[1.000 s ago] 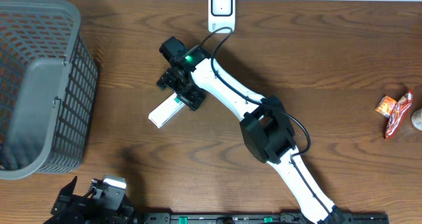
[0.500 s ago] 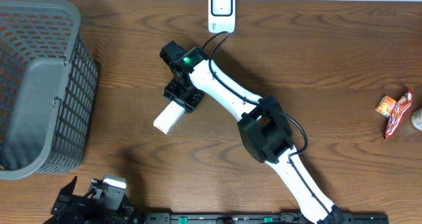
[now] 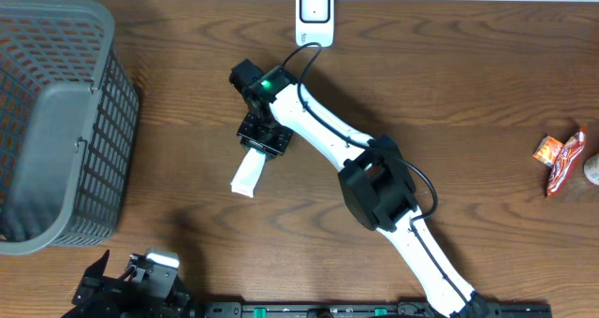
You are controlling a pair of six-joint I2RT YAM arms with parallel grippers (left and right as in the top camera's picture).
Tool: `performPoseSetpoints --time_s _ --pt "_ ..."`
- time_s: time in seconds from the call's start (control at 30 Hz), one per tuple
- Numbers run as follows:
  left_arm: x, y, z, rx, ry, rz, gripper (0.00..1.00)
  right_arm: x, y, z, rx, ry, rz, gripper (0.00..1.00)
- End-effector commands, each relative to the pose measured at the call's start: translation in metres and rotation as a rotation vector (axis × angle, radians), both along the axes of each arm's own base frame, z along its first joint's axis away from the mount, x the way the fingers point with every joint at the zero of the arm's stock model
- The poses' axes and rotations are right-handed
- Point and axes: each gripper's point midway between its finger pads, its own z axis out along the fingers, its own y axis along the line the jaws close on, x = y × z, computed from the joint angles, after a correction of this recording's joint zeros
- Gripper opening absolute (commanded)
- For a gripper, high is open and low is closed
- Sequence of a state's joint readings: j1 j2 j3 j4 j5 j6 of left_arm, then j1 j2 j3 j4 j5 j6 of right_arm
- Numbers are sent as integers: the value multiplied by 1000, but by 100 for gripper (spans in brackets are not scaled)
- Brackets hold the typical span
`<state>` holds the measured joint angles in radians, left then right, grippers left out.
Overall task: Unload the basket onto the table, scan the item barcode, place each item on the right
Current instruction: 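Lift the Panadol box by its end and tilt it upright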
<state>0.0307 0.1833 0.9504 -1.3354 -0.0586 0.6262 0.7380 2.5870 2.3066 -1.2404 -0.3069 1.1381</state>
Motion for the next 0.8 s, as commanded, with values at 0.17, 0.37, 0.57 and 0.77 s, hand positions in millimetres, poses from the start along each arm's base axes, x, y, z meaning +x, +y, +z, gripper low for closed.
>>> performPoseSetpoints --time_s 0.17,0.37,0.57,0.77 --pt "0 0 1 4 -4 -1 98 0 -35 12 -110 -8 15 32" --pt "0 0 1 4 -4 -1 98 -16 -82 57 -308 -38 36 45" --pt "0 0 1 4 -4 -1 98 -46 -111 61 -437 48 175 45" --pt "0 0 1 4 -4 -1 98 -60 -116 49 -521 56 209 63"
